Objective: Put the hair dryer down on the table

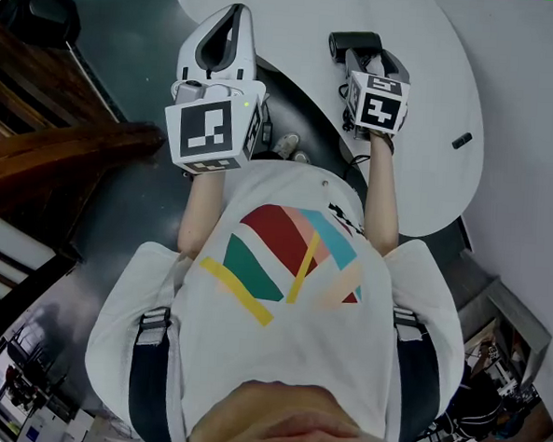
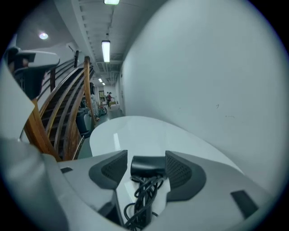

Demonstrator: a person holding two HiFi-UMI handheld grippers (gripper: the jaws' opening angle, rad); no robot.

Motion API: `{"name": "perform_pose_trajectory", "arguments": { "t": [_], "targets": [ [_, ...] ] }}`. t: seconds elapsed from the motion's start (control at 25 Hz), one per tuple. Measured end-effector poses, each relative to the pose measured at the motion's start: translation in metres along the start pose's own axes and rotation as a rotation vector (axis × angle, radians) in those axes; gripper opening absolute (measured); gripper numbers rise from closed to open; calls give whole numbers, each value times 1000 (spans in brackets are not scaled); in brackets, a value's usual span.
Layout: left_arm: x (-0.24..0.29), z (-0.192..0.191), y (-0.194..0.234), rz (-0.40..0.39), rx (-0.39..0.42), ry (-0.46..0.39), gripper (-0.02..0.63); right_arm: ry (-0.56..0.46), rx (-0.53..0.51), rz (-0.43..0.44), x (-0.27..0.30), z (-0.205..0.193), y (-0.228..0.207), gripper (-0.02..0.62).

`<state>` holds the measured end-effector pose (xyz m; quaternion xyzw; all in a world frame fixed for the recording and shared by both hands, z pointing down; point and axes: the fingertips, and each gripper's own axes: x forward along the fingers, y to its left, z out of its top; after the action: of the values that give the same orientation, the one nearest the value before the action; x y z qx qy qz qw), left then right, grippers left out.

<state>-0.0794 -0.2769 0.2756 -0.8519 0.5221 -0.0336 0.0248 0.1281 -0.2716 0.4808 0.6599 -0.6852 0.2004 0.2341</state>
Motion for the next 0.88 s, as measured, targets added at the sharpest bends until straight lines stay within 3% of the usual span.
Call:
{"name": "perform_pose_trajectory", "arguments": {
  "t": [0.16, 0.32, 0.4, 0.72, 0.88],
  "targets": [
    [2, 5, 0, -4, 0, -12, 14, -150, 18, 0, -25, 55, 1, 206],
    [1, 10, 0, -6, -11, -23, 14, -305, 10, -23, -56, 102, 1, 68],
    [0, 15, 0, -11, -29, -36, 14, -385, -2, -44, -73, 123, 2, 39],
    [-10, 45, -4, -24, -33, -119, 14, -691, -17, -49, -150, 182, 16, 17],
    [-13, 55, -5, -31, -25, -147, 14, -756, -71, -66, -171, 184, 26, 15]
  ]
}}
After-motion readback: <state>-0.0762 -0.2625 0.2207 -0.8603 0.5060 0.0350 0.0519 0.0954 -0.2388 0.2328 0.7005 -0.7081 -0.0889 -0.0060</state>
